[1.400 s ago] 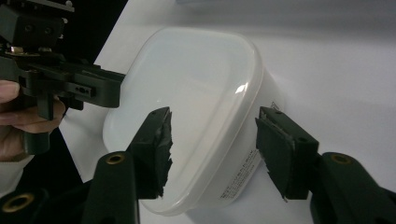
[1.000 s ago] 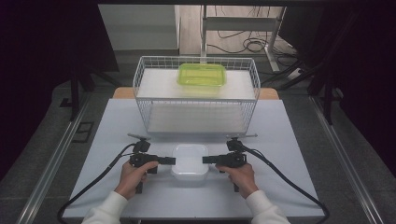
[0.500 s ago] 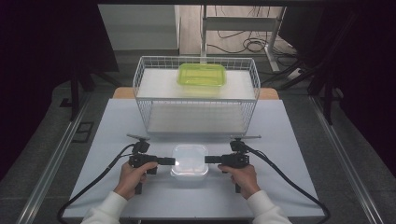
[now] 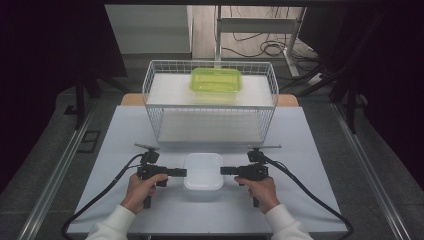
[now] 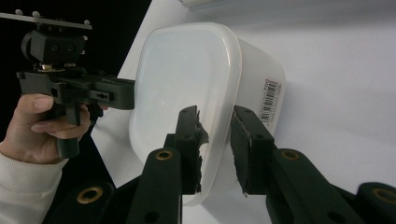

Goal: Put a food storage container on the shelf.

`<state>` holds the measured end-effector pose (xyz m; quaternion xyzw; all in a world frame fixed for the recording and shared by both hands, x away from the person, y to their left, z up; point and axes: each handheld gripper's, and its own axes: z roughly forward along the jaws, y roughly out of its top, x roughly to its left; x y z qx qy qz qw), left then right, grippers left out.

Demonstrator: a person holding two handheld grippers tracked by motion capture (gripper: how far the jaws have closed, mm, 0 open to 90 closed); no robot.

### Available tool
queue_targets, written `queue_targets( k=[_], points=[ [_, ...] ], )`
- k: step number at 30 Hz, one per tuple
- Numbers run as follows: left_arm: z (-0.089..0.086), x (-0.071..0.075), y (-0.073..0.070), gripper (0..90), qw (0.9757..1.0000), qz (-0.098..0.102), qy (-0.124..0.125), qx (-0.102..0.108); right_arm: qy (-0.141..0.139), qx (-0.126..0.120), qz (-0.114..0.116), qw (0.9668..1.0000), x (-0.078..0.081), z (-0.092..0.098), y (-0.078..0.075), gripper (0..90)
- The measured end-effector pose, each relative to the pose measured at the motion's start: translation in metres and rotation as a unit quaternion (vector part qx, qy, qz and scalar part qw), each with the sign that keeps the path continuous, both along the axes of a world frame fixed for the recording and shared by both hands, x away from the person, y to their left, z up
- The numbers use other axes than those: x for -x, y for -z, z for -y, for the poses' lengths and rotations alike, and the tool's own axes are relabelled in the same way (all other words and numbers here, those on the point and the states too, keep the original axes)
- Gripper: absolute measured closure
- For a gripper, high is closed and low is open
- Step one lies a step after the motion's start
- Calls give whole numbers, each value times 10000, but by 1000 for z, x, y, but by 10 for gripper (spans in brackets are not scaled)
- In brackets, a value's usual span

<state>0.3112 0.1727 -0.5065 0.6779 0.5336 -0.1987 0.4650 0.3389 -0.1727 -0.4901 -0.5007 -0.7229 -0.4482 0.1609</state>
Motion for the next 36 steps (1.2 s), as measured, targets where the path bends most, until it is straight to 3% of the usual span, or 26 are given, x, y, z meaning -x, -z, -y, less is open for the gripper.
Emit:
queue_targets(
  k=[25,36],
  points=[
    [0,3,-6,792,9996,269,-1,-20,-155,43,407,9990,3,2,-11,768],
    [1,5,-16,794,9989,478,-12,15,-151,35,633,9979,5,3,-21,768]
  ],
)
